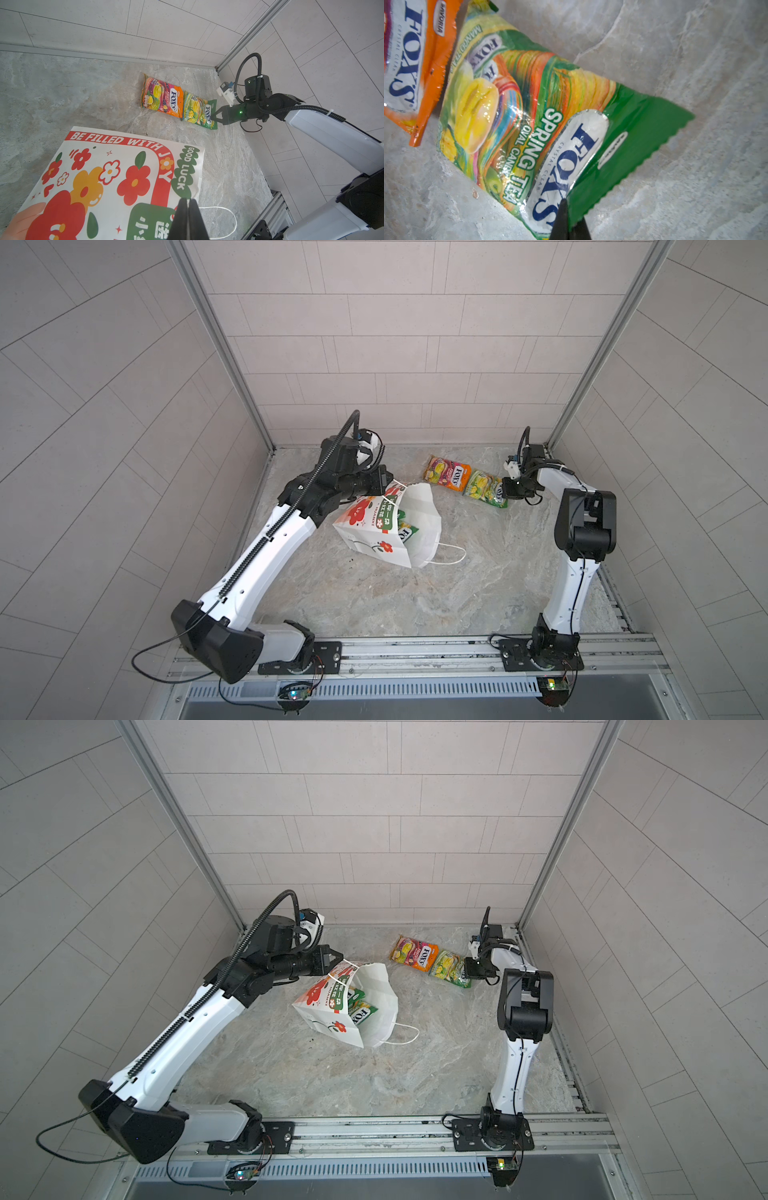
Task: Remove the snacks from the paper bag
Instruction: 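Lower the green pack beside the orange pack and open the right gripper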
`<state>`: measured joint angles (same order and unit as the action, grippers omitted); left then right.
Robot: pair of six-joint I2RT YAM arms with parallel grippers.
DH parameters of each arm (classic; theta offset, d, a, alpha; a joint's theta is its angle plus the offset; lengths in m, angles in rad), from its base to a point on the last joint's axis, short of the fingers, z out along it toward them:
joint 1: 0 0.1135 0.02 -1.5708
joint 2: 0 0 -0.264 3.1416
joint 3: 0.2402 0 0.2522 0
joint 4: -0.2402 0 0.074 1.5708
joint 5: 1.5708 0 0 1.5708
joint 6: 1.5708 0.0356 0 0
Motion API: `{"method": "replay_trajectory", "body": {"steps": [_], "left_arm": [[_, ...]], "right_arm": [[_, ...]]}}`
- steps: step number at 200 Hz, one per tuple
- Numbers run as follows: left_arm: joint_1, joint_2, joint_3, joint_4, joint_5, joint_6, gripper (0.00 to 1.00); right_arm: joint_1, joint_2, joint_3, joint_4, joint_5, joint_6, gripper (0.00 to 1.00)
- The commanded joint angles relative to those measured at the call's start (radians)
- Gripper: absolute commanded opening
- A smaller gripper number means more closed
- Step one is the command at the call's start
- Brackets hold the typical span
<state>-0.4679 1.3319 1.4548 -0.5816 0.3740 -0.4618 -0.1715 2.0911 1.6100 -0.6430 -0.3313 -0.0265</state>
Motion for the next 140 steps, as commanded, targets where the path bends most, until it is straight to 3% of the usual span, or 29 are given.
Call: {"method": "replay_trajectory", "body": {"steps": [1, 24, 51, 75, 93, 112, 140], "left_arm": [[-0.003, -0.011, 0.027, 0.000, -0.001, 0.015, 0.00], [-0.003, -0.011, 0.026, 0.000, -0.001, 0.015, 0.00], [-0.003, -0.013, 0.026, 0.000, 0.001, 0.017, 0.00], [-0.003, -0.013, 0.026, 0.000, 0.006, 0.016, 0.00], [-0.003, -0.016, 0.024, 0.001, 0.013, 0.017, 0.00], [-0.003, -0.022, 0.021, 0.000, 0.029, 0.026, 0.00], [-0.003, -0.037, 0.013, 0.005, 0.052, 0.035, 0.00]], "right_arm": [[-0.006, 0.008, 0.014, -0.010, 0.046, -0.010, 0.00], [-0.006, 0.008, 0.016, -0.004, 0.068, 0.002, 0.00], [-0.006, 0.001, 0.015, 0.000, 0.082, 0.022, 0.16], [-0.007, -0.031, -0.001, 0.011, 0.114, 0.043, 0.41], [-0.008, -0.078, -0.038, 0.037, 0.161, 0.076, 0.51], [-0.008, -0.155, -0.095, 0.074, 0.148, 0.120, 0.55], [-0.009, -0.299, -0.207, 0.133, 0.002, 0.200, 0.55]]}}
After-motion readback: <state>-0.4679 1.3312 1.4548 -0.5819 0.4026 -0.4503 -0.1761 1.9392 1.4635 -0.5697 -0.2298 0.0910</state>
